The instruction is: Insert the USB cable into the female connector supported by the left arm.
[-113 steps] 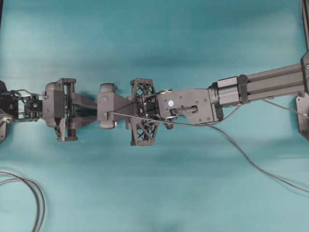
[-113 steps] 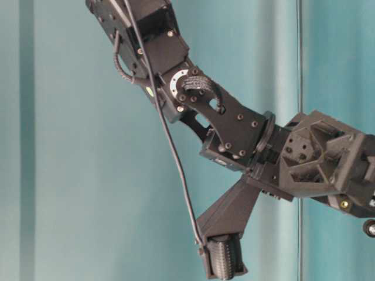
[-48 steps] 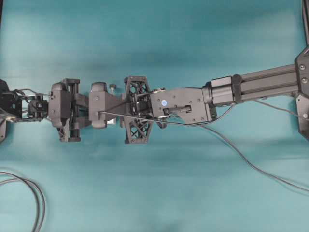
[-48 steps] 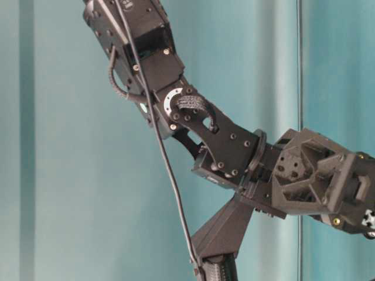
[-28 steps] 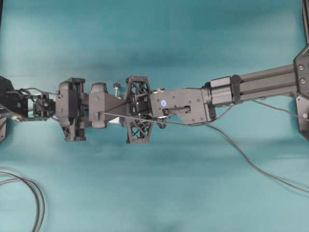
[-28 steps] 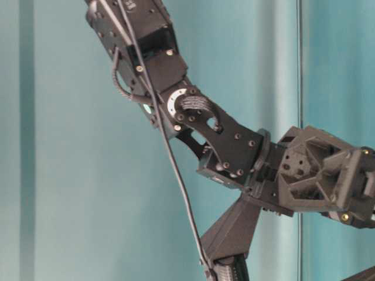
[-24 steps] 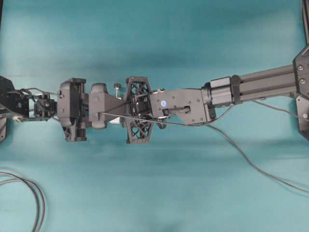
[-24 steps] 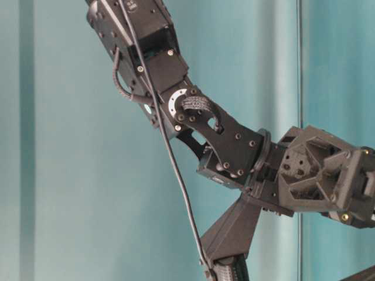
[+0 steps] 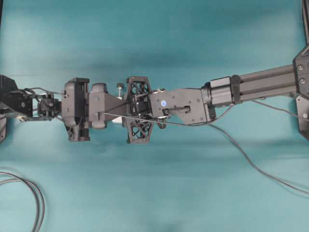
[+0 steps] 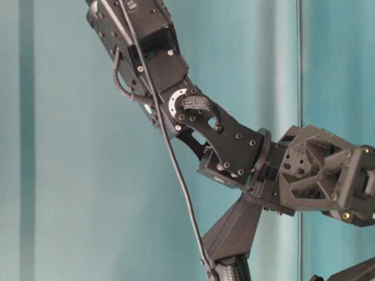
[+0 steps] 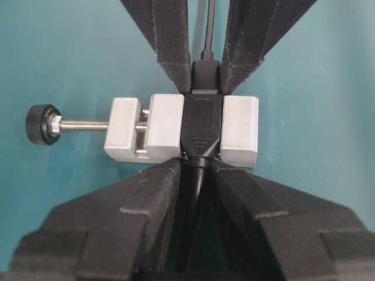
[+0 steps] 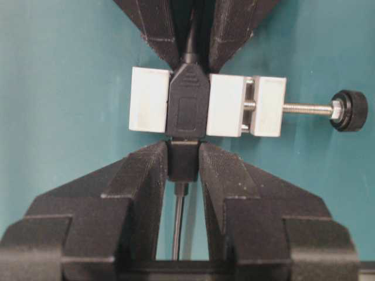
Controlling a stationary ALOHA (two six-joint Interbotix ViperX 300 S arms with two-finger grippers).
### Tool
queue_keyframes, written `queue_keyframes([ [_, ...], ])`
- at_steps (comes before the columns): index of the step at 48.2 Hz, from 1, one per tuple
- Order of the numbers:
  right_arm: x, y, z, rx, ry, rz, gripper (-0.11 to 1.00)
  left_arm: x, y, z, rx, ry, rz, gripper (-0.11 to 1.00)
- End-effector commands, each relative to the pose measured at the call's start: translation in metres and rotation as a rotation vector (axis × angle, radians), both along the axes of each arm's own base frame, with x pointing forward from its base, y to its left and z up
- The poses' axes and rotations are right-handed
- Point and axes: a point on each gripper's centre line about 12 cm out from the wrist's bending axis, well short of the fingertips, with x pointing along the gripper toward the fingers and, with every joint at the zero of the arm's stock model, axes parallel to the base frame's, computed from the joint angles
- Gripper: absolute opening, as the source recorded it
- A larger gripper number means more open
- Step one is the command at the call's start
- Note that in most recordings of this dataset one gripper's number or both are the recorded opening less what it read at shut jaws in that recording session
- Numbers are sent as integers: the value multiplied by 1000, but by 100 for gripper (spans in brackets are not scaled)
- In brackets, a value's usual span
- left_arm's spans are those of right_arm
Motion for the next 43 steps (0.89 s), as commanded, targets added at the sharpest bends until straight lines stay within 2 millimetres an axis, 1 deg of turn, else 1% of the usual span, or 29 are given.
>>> queue_keyframes([
  [1, 7, 0, 31, 1, -80, 1, 22, 15, -5, 10, -14, -33, -12, 37],
  [7, -4, 2, 25, 2, -53, 3, 22, -2, -6, 10, -19, 1, -9, 44],
  [13, -18, 4, 26, 3, -44, 10, 22, -15, -5, 18, -30, -8, 2, 59],
  [17, -25, 4, 29, 4, -46, 12, 21, -23, -5, 21, -42, -8, 11, 67],
  [25, -38, 4, 35, 5, -44, 11, 21, -39, -5, 27, -51, 13, 16, 67],
  [27, -41, 3, 38, 5, -47, 11, 26, -42, -5, 29, -51, 19, 16, 67],
  [30, -43, 3, 41, 8, -52, 7, 42, -46, -6, 32, -52, 27, 14, 67],
  [33, -44, 3, 47, 14, -63, -4, 61, -50, -6, 35, -52, 35, 14, 67],
  [35, -45, 3, 50, 17, -68, -10, 70, -53, -6, 37, -53, 41, 14, 67],
  [37, -46, 3, 54, 21, -75, -16, 73, -55, -6, 41, -54, 42, 17, 67],
  [43, -51, 3, 71, 27, -110, -24, 69, -66, -5, 52, -56, 45, 21, 67],
])
